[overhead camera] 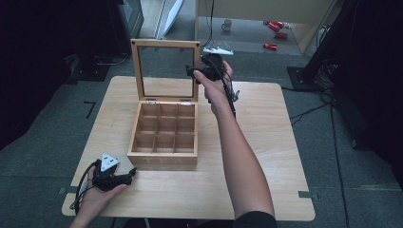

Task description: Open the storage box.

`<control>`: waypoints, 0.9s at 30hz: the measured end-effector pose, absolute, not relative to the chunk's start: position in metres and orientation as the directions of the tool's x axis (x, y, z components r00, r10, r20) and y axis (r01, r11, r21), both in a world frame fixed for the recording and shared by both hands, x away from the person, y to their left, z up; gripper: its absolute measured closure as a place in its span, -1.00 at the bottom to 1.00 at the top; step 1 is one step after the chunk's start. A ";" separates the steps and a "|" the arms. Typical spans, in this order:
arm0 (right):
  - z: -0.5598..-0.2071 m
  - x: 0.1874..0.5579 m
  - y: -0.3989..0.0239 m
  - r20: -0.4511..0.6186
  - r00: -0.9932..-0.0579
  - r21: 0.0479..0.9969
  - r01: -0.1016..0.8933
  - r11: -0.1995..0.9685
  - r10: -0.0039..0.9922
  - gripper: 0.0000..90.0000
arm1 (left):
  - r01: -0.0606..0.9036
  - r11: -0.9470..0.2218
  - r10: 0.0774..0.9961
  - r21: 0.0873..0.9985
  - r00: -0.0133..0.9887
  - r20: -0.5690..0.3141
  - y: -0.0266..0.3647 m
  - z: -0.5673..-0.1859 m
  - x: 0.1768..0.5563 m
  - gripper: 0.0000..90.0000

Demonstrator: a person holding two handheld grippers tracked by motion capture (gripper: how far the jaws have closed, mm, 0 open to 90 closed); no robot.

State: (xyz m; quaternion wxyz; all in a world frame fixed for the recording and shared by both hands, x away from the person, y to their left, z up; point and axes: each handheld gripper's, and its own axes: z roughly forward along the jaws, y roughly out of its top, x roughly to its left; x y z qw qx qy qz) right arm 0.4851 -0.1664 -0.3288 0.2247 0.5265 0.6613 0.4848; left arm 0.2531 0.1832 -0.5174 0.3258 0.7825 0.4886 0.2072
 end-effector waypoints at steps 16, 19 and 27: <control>-0.314 0.413 -0.192 0.156 -0.439 0.884 0.462 0.074 0.885 -0.94 | 0.630 -0.311 0.900 0.712 0.435 0.008 0.182 -0.518 0.253 -0.63; -0.314 0.398 -0.195 0.119 -0.447 0.891 0.442 0.103 0.886 -0.94 | 0.629 -0.311 0.900 0.712 0.435 0.009 0.183 -0.518 0.253 -0.63; -0.316 0.360 -0.212 0.102 -0.472 0.903 0.413 0.117 0.876 -0.94 | 0.629 -0.309 0.901 0.713 0.434 0.008 0.182 -0.518 0.253 -0.63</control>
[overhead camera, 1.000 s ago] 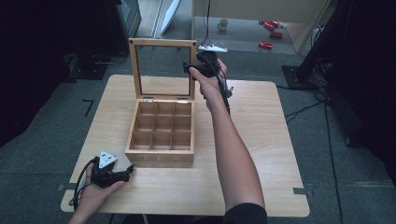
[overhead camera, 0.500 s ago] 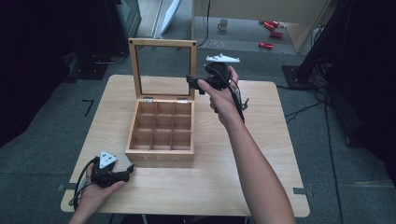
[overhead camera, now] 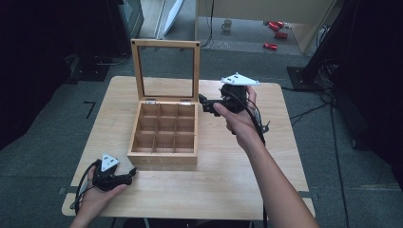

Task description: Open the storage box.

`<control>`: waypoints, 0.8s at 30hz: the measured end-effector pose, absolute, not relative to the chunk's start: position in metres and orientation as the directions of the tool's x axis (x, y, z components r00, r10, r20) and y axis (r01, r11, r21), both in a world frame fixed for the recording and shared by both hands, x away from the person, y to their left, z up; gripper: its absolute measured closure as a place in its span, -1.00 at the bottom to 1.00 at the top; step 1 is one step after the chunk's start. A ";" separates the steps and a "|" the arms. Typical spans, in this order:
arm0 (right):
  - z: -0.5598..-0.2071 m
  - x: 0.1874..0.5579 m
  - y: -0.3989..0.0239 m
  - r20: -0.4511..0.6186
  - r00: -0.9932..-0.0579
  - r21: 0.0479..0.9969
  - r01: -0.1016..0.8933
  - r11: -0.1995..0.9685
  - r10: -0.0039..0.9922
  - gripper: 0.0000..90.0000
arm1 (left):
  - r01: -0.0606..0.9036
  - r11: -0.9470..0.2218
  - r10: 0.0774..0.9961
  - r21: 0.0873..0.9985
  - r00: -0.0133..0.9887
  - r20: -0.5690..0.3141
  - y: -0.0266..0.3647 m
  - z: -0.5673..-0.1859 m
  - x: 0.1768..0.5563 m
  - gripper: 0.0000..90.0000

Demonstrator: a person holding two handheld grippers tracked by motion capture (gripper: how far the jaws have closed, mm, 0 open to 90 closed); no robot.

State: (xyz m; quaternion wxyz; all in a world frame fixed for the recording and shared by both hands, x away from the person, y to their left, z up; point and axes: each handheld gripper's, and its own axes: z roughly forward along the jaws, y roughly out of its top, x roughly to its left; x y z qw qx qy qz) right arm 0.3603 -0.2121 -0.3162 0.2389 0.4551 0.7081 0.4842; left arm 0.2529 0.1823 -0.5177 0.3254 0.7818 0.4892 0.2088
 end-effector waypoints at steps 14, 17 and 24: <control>-0.336 0.302 -0.266 0.123 -0.426 0.899 0.430 0.081 0.896 -0.94 | 0.629 -0.311 0.901 0.713 0.434 0.010 0.182 -0.518 0.253 -0.63; -0.345 0.293 -0.280 0.136 -0.407 0.895 0.442 0.064 0.903 -0.94 | 0.629 -0.310 0.901 0.713 0.433 0.010 0.182 -0.518 0.253 -0.63; -0.365 0.275 -0.314 0.145 -0.347 0.888 0.458 0.033 0.927 -0.94 | 0.629 -0.309 0.902 0.713 0.433 0.008 0.182 -0.518 0.253 -0.62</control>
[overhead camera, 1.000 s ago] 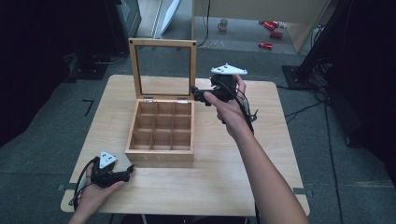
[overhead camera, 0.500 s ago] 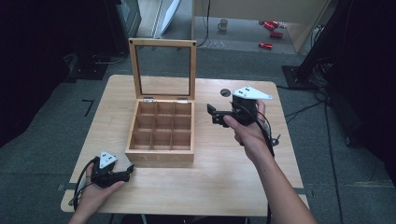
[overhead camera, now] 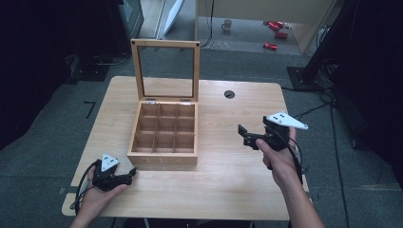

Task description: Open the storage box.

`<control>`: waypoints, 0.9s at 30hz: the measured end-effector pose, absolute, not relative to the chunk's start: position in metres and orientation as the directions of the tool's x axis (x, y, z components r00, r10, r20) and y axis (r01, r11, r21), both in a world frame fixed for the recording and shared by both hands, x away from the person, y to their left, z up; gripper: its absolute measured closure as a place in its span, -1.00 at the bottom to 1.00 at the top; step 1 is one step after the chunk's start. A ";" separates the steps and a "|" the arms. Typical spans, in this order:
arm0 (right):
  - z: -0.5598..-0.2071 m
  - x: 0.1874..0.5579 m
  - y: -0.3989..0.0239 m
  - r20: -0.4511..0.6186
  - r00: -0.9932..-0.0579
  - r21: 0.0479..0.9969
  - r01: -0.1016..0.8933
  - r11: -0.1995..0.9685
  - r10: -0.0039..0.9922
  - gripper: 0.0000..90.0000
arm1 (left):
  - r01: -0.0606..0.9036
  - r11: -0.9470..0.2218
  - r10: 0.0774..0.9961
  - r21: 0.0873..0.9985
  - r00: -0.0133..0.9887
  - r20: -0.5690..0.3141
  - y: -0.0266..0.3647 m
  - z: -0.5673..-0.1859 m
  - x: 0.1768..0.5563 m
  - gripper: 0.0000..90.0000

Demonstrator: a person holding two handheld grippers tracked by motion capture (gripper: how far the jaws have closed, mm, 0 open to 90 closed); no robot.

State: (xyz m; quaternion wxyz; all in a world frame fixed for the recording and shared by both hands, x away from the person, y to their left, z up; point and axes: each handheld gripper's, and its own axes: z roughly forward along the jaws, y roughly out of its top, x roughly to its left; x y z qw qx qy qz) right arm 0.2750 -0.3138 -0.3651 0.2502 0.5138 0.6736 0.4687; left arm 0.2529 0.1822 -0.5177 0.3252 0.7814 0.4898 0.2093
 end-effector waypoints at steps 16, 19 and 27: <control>-0.412 0.237 -0.386 0.137 -0.222 0.881 0.473 -0.016 0.965 -0.92 | 0.630 -0.310 0.901 0.712 0.433 0.009 0.182 -0.518 0.253 -0.62; -0.420 0.231 -0.396 0.131 -0.199 0.879 0.477 -0.021 0.971 -0.91 | 0.630 -0.310 0.901 0.712 0.433 0.009 0.182 -0.518 0.253 -0.62; -0.443 0.216 -0.422 0.128 -0.135 0.868 0.495 -0.045 0.983 -0.91 | 0.631 -0.309 0.903 0.712 0.430 0.010 0.182 -0.518 0.252 -0.62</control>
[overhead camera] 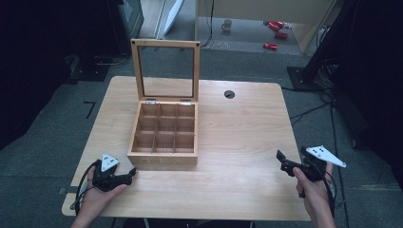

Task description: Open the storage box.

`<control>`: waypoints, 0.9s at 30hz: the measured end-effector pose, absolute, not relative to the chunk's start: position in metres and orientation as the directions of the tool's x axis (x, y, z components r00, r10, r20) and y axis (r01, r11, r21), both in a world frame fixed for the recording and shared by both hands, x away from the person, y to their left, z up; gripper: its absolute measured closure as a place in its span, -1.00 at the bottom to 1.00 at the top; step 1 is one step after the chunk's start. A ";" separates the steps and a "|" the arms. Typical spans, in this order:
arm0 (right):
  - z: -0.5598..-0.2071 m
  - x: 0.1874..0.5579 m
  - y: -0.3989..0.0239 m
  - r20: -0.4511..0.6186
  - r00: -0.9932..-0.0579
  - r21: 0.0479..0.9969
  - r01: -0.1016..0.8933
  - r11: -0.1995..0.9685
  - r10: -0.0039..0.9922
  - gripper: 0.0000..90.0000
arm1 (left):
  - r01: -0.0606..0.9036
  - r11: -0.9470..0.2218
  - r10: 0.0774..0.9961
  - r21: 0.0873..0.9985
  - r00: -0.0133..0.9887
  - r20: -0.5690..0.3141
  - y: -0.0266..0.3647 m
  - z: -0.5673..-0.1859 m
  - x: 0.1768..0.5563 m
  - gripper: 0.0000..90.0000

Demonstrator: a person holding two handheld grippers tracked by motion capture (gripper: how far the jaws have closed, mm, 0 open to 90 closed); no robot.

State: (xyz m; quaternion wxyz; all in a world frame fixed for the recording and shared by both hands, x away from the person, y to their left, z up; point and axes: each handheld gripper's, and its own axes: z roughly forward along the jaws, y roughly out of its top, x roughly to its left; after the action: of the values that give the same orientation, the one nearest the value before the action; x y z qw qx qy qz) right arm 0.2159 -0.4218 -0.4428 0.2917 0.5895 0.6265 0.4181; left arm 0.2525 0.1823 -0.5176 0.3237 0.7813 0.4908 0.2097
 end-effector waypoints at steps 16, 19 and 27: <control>-0.511 0.203 -0.436 0.081 -0.068 0.791 0.611 -0.022 0.994 -0.90 | 0.631 -0.309 0.903 0.712 0.430 0.010 0.182 -0.518 0.252 -0.62; -0.517 0.203 -0.432 0.072 -0.074 0.777 0.629 -0.010 0.995 -0.90 | 0.631 -0.309 0.903 0.712 0.430 0.010 0.182 -0.518 0.252 -0.62; -0.524 0.203 -0.424 0.049 -0.086 0.748 0.663 0.020 0.995 -0.87 | 0.631 -0.308 0.903 0.712 0.430 0.009 0.182 -0.518 0.252 -0.62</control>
State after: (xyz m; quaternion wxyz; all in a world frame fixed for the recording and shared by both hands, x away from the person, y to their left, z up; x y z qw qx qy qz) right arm 0.2032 -0.4239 -0.5242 0.2610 0.6234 0.6649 0.3180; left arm 0.2525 0.1824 -0.5176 0.3241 0.7811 0.4909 0.2097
